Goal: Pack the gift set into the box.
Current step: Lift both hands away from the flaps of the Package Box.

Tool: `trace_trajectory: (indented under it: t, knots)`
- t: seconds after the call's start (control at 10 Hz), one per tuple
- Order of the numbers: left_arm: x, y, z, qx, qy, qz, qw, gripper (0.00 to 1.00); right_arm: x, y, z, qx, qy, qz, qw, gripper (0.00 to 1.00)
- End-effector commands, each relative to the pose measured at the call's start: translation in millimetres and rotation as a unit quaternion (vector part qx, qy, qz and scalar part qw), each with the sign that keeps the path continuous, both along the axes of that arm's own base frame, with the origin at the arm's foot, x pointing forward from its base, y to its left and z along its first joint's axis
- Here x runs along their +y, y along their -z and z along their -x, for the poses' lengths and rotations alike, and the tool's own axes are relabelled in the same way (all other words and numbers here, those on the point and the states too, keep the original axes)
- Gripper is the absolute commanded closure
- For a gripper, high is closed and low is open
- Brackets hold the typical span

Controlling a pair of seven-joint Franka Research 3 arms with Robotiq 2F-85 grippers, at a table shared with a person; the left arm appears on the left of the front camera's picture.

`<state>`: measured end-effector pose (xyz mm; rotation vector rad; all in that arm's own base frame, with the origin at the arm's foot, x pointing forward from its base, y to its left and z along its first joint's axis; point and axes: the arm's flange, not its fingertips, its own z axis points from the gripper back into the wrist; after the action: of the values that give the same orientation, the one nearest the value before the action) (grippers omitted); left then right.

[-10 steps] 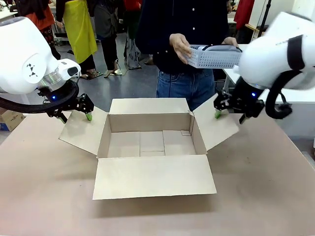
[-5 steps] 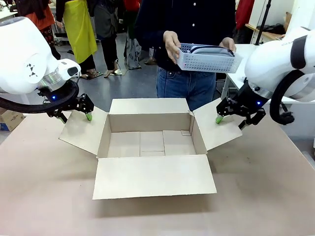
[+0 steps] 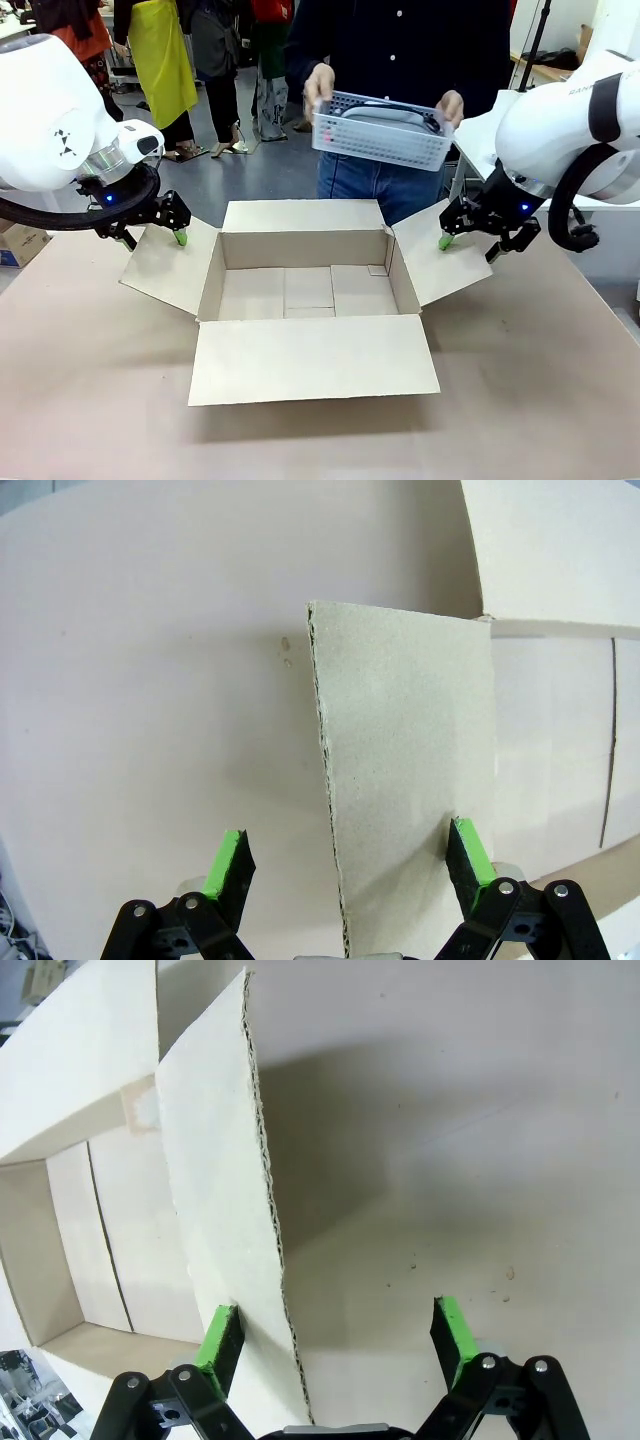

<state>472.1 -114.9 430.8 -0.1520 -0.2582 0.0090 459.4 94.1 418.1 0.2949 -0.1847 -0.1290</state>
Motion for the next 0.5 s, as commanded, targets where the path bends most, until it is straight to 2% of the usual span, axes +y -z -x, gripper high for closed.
trace_trajectory:
  t: [0.0,0.4]
  knots:
    - [-0.1,-2.2,1.4,0.0,-0.006,-0.007,1.0,0.0,-0.4,-3.8,-0.1,0.001,0.007,0.005,1.0,0.0]
    - [-0.1,-2.2,1.4,0.0,-0.006,-0.007,1.0,0.0,-0.4,-3.8,-0.1,0.001,0.007,0.005,1.0,0.0]
